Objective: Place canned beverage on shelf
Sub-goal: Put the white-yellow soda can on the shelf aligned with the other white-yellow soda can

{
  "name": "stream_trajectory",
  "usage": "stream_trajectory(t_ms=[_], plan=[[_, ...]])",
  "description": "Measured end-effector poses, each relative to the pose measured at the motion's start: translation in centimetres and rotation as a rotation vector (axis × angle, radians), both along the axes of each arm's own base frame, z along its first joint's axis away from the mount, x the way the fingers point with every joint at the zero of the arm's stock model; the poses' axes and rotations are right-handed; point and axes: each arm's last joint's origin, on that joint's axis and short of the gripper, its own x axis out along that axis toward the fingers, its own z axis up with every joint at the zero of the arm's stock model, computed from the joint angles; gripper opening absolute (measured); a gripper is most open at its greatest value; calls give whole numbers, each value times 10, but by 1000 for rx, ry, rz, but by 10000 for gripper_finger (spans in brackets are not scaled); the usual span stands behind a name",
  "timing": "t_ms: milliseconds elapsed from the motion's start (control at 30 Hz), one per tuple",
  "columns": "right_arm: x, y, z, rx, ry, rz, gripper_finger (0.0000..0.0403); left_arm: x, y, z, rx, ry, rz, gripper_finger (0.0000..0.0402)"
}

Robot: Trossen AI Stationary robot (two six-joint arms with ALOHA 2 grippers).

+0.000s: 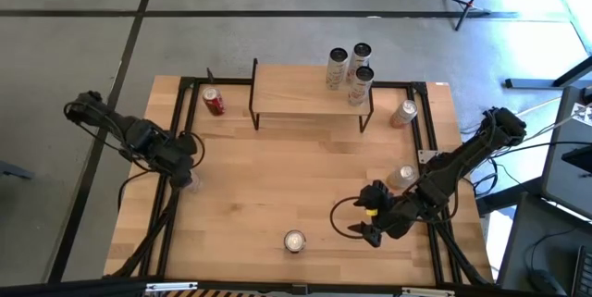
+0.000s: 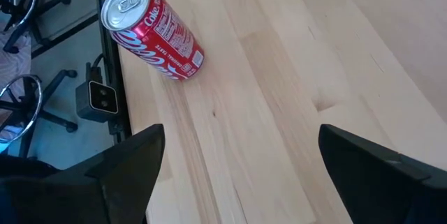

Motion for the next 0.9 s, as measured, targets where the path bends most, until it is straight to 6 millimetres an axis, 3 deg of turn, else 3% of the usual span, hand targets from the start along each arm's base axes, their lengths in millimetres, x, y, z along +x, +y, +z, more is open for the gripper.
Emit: stream_trajectory(t_ms=[167, 500, 900], plan=[[1, 0, 1, -3, -13, -8, 365, -3, 0, -13, -23, 56, -11, 330], [1, -1, 1, -18, -29, -26, 365, -4, -1, -15, -53, 86, -79, 325], [2, 0, 2, -12, -42, -30, 365, -2, -2, -15, -51, 86, -82, 210]])
